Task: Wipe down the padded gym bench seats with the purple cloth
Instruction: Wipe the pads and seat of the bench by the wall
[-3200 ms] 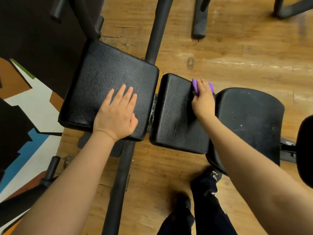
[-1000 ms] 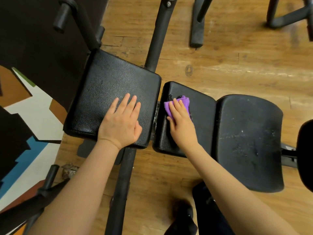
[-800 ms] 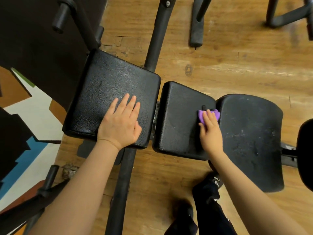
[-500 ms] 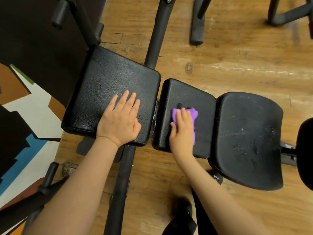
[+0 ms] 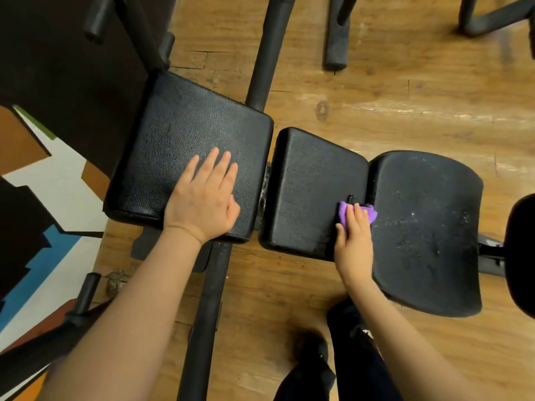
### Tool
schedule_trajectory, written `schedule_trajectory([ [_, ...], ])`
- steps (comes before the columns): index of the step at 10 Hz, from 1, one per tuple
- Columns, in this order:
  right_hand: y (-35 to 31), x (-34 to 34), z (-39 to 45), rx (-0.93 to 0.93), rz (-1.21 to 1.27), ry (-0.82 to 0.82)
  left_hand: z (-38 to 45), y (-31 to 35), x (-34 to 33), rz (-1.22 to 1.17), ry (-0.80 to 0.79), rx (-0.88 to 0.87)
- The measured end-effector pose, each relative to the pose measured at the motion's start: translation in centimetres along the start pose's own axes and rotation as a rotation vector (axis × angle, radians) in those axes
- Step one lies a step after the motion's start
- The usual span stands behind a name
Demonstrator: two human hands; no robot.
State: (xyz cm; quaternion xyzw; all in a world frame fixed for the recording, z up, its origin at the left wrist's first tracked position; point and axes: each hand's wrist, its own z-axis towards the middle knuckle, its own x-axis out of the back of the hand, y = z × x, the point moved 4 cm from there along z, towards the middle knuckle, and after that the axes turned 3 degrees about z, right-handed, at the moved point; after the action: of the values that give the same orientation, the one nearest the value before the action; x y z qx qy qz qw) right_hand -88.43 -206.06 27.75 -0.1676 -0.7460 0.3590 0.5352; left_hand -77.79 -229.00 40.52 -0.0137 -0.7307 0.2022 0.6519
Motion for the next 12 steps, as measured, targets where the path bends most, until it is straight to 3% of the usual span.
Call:
schedule_trajectory([
  [1, -4.5, -1.9, -2.0, 0.082, 0.013, 0.018, 0.0, 0.1, 0.0, 0.003, 0.001, -0.001],
  [2, -9.5, -4.1, -4.3, 0.312, 0.033, -0.062, 0.0, 0.1, 0.1, -0.001, 0.003, -0.002],
  [4, -9.2, -3.7, -4.7, 0.61, -0.021, -0.171, 0.0, 0.1, 0.1, -0.008, 0.004, 0.0],
  [5, -5.8, -2.6, -3.9, 0.571, 0.0, -0.21, 0.0, 0.1, 0.2, -0.012, 0.001, 0.003],
  [7, 2.7, 0.7, -2.4, 0.128, 0.001, -0.019, -0.1, 0.1, 0.1, -0.012, 0.018, 0.003],
  [8, 1.5, 0.0, -2.5, -0.026, 0.017, 0.016, -0.1, 0.0, 0.1, -0.008, 0.014, 0.0],
  [9, -3.5, -1.9, -4.0, 0.067, 0.027, 0.03, -0.1, 0.1, 0.1, -0.009, 0.011, 0.001],
  [10, -9.2, -3.9, -5.4, 0.277, 0.073, -0.061, 0.0, 0.1, 0.1, -0.01, 0.006, 0.0],
  [11, -11.6, -4.7, -5.2, 0.437, 0.057, -0.123, -0.1, 0.0, 0.2, -0.01, 0.001, 0.001],
  [12, -9.9, -4.1, -4.3, 0.624, -0.033, -0.161, 0.0, 0.0, 0.3, -0.017, 0.003, 0.002],
])
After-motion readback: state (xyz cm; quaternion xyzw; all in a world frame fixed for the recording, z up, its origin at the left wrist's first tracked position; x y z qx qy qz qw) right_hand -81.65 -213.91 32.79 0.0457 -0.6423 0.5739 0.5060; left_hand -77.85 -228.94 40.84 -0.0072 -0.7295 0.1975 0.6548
